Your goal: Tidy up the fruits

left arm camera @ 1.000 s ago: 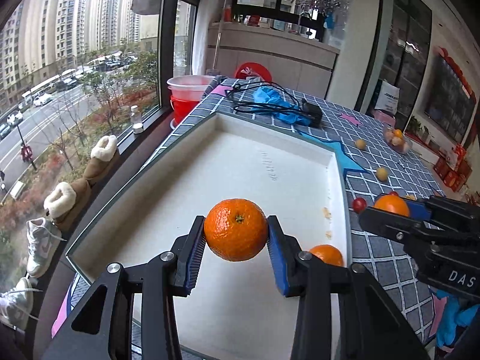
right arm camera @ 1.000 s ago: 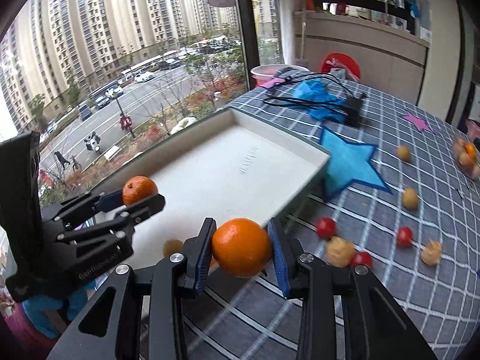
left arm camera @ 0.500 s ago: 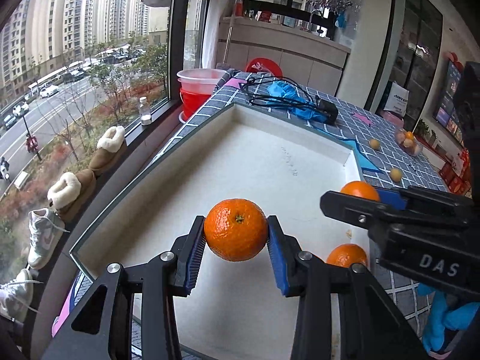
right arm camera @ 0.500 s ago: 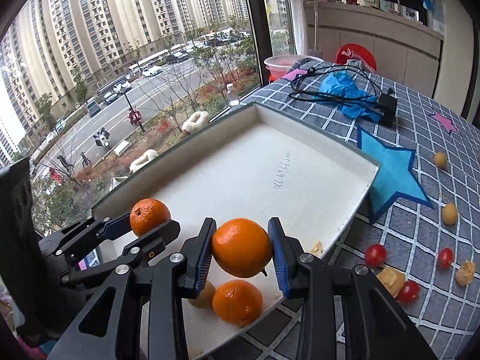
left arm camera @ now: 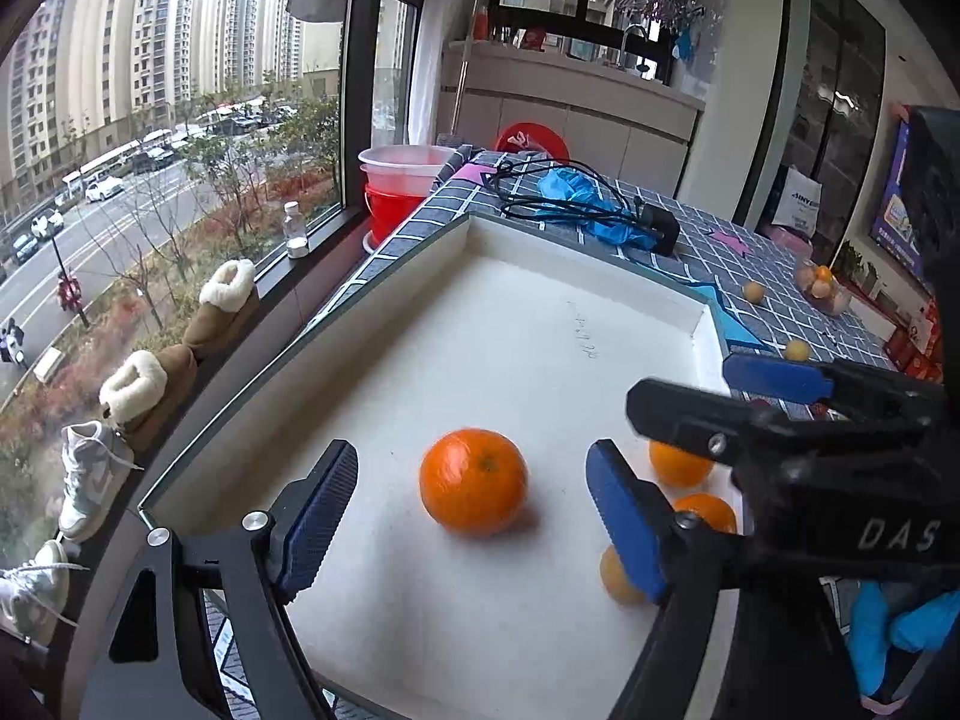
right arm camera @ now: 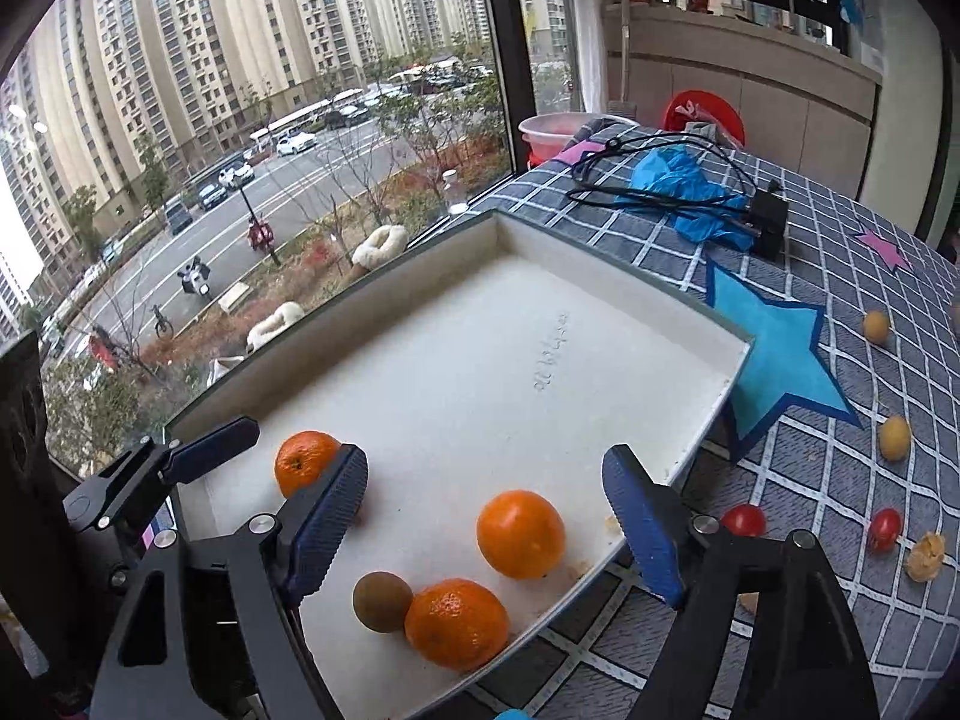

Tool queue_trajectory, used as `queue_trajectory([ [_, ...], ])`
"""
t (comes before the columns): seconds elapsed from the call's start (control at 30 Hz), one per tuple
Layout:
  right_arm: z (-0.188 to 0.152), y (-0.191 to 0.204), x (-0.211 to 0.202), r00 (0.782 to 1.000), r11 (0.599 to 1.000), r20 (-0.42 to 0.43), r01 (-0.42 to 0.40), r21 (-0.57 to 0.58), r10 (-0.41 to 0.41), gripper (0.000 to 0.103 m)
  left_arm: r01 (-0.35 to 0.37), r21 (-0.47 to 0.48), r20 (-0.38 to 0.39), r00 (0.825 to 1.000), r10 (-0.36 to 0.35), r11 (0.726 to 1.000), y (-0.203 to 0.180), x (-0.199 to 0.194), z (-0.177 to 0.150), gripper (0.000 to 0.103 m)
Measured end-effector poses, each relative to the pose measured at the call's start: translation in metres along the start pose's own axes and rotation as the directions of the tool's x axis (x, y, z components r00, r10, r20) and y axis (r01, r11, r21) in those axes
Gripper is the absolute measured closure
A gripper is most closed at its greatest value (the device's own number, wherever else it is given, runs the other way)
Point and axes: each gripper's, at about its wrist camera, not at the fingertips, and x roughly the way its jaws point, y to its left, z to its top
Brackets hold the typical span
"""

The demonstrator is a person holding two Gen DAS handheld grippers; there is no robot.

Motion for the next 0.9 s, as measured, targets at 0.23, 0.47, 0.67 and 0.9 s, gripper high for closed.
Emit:
queue_trajectory([
  [0.23, -0.011, -0.03, -0.035, 0.998, 0.996, 0.056, 0.019, 0.084, -0.024, 0.0, 0.029, 0.048, 0.027, 0.999, -0.03, 0.998, -0.023, -0.016, -0.003, 0.021],
  [0.47, -0.05, -0.102, -0.082, 0.984, 0.94, 0.087, 0.12, 0.319, -0.155, 0.0, 0.124, 0.208, 0.056, 0.989, -0.139, 0.97, -0.099, -0.037, -0.017, 0.021],
  [0.67, -0.096, -0.169, -0.114, 0.938, 0.809, -0.017, 0.308, 0.5, -0.346, 0.0, 0.215, 0.377, 0.001, 0.973, -0.233, 0.901, -0.175, -0.035, -0.043, 0.02],
  [0.9, -0.139, -0.213, -0.127, 0.889, 0.716, -0.081, 0.415, 0.562, -0.451, 0.0, 0.206, 0.434, -0.089, 0.979, -0.185, 0.877, -0.214, -0.002, -0.065, 0.02],
])
